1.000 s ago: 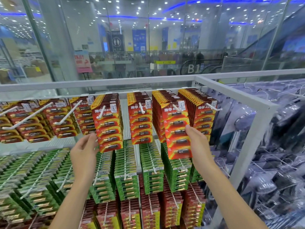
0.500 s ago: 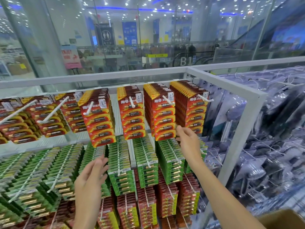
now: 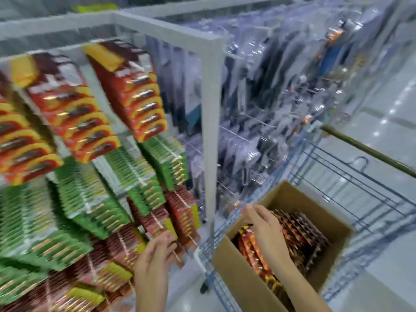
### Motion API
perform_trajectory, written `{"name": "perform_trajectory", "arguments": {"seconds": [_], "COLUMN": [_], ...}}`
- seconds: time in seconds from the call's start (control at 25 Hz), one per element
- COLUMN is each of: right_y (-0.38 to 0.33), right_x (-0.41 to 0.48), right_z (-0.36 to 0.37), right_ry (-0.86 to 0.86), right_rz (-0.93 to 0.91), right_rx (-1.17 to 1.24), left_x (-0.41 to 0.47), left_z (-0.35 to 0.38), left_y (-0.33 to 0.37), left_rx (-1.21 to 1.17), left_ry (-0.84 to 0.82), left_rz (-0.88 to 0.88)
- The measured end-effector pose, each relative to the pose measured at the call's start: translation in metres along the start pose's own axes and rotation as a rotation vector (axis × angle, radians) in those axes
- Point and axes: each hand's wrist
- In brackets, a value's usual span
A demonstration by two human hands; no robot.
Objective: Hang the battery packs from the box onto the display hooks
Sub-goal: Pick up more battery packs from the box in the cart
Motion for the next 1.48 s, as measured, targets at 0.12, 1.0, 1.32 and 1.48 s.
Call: {"name": "perform_trajectory", "arguments": {"seconds": [0.12,1.0,1.32,1.48], "right_y": [0.040,0.144,0.135,0.157], "right_x": [-0.005,0.001,0.011,0.036], "right_z": [-0.054,-0.202,-0.194,-0.178], "right_ry": [0.122,0.146,0.099,0.026], "right_rz": [0.134,0.603,0.539,0.576], "right_rx": [-0.025,-0.099,-0.137,-0.169], "left_x": [0.004,0.104,0.089,0.047], "left_z": [0.060,0.306,0.268,0.236], "left_y": [-0.039,-0.265,-0.247,-0.194], "left_rx": [0.066,1.273,0.924,0.673], "left_ry": [-0.120,-0.029,0.011,-0.069], "left_rz": [-0.112,-0.383,-0.324,-0.276]}}
Point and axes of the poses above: each hand's wrist, its own x-axis towards the middle knuckle, its own z-axis out of the palm, y = z × x, and after that the axes turned 3 degrees about -z, right-handed
